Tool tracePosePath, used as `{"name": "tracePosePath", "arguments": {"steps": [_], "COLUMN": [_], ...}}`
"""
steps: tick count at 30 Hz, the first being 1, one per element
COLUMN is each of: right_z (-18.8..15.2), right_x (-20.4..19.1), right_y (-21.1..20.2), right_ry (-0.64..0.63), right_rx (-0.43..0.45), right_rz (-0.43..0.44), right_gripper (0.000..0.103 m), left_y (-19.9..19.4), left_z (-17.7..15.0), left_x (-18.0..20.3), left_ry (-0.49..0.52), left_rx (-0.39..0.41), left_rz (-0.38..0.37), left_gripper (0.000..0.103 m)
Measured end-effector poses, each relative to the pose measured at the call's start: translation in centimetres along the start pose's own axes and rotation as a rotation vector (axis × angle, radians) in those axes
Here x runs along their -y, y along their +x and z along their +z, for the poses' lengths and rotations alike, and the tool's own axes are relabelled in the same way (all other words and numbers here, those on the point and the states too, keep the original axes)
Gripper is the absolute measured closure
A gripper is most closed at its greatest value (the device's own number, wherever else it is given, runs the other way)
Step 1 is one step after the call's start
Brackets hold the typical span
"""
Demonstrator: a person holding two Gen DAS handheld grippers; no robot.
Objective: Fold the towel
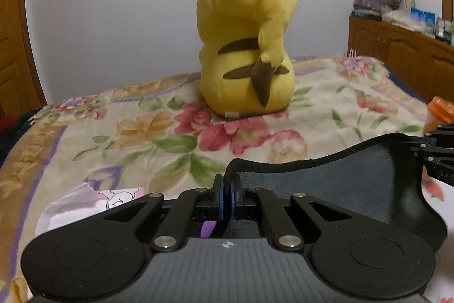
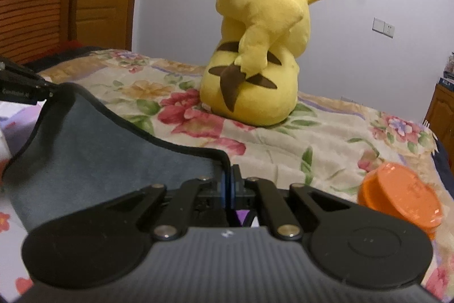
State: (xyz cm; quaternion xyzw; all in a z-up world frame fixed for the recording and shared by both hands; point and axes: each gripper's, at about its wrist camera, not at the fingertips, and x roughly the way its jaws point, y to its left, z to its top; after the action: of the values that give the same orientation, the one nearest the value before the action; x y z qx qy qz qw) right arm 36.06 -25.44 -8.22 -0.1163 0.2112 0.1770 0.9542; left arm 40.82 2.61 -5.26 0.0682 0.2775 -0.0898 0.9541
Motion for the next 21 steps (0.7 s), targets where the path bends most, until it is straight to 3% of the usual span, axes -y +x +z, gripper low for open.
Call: {"name": "tracePosePath", "arguments": {"steps": [15,16,18,21], "right_z": [-2.7,-2.8,-2.9,-2.9], "right_x": [0.6,0.5,0.6,0.5], "right_y": [4.0,4.1,4.2,4.1], "right_ry": [0.063,0.063,0.067,0.067], "right_rx": [-0.089,-0.092,-0.093,-0.094], "right_rz": [0.014,0.012,0.016,0.010], "right_gripper": [0.098,0.098,0.098,0.094], "left_y": [4.5,4.5,4.6,4.3], "left_z": [-2.4,-2.5,-2.6,-2.7], "left_x": [-0.2,-0.1,-0.1,0.2], "left_ry": [-0.009,-0.009,-0.014,-0.013], "left_rx": [-0.084,-0.083,-0.083,-0.074], "left_rz": [0.015,0.011,0.004,0.001], "left_gripper": [0.091,0.089,0.069,0.053]}}
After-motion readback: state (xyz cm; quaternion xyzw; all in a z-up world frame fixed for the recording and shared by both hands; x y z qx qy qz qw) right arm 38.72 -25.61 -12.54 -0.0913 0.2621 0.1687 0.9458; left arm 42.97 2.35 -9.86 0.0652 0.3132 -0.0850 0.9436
